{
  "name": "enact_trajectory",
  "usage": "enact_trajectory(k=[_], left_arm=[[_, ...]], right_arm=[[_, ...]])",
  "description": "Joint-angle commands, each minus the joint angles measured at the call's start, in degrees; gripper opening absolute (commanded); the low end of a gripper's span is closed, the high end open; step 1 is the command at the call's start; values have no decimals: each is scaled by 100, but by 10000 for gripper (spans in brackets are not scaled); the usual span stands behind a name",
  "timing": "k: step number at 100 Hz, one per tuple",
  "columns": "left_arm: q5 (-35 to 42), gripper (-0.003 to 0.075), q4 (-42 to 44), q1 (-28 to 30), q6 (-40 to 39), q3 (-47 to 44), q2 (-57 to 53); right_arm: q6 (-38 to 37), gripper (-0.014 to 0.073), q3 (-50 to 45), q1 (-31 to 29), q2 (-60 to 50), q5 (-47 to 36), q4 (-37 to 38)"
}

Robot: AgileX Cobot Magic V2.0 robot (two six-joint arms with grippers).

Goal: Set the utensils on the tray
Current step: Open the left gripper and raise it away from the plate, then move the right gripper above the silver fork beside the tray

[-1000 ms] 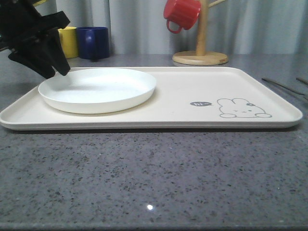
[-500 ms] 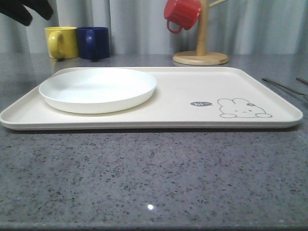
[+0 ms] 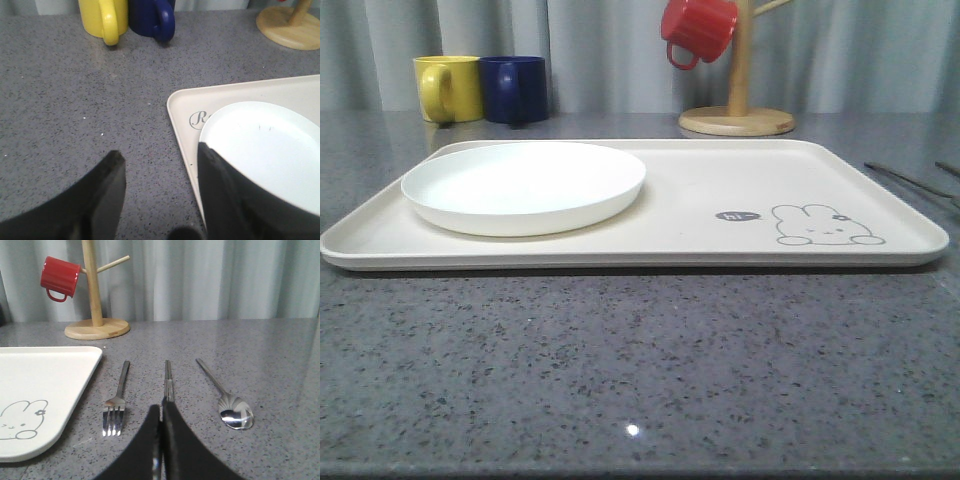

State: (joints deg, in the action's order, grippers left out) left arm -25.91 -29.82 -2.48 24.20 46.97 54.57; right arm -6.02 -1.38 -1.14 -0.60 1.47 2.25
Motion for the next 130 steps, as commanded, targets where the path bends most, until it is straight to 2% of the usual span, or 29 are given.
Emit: enact_trajectory(k=[1,14,42,63,85,103,121,130], left_arm=[[731,330,-141,-2,62,-307,-579],[1068,330,-141,-2,75,-947,-1461],[1023,307,-117,-2,389,-1720,-3167],[1080,182,-20,-2,404,-2131,-3825],[1259,-20,-20,-2,404,-2237,-3851],[1282,-19,-20,-2,404,-2237,-3851],[1282,-19,-20,-2,404,-2237,-3851],[1282,-19,-20,-2,404,-2237,-3851]], right_arm=[[7,-69,-19,-29,-103,-477,-10],[7,-69,-19,-29,-103,-477,-10],[7,-69,-19,-29,-103,-477,-10],[7,-69,-19,-29,-103,-477,-10],[7,-69,-19,-29,-103,-477,-10],[7,-69,-19,-29,-103,-553,-10],[7,-69,1,-29,-103,-1242,-21],[7,-69,267,-29,-84,-1026,-166]])
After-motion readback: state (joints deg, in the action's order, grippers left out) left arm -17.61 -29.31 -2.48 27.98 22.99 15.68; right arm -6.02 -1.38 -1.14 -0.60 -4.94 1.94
